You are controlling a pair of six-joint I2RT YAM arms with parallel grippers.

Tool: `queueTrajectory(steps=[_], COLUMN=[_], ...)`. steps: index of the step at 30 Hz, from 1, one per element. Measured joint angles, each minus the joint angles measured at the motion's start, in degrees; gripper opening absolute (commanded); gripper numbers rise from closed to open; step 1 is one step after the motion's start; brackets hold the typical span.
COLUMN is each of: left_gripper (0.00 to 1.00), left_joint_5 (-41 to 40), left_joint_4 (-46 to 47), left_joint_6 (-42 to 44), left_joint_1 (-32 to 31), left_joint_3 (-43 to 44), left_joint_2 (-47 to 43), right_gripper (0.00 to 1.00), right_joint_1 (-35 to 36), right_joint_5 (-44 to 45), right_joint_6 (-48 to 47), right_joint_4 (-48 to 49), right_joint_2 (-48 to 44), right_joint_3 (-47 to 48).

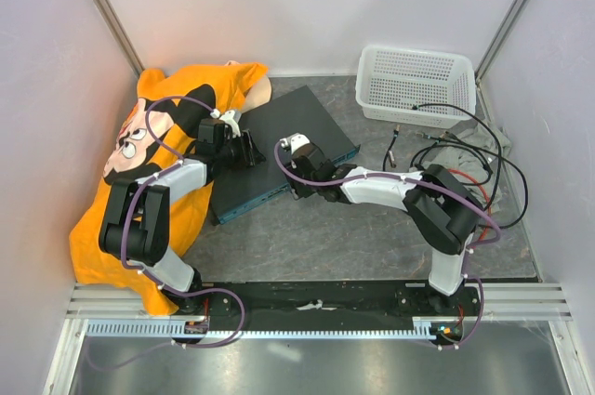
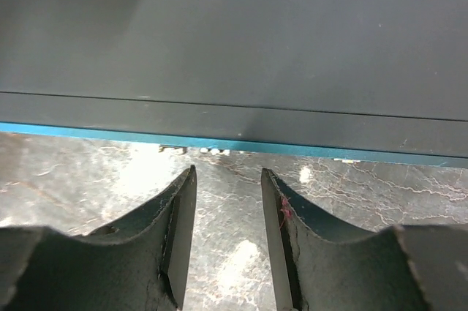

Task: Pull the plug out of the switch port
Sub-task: Adjust the switch port at the center of the board.

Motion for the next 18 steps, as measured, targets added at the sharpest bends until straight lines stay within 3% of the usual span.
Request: queueTrajectory(steps=[18], left_gripper=[0.56], left_joint_5=[0.0], left_joint_4=[0.0], left_joint_6=[0.0], left_joint_1=[0.0], left_joint_3=[0.0], left_joint_2=[0.0], right_gripper=[0.47], right_joint_1=[-0.1], right_joint_5=[1.1], right_joint_6=[0.2], right_joint_4=[-2.1], right_joint_2=[3.6], right_joint_3=[4.0])
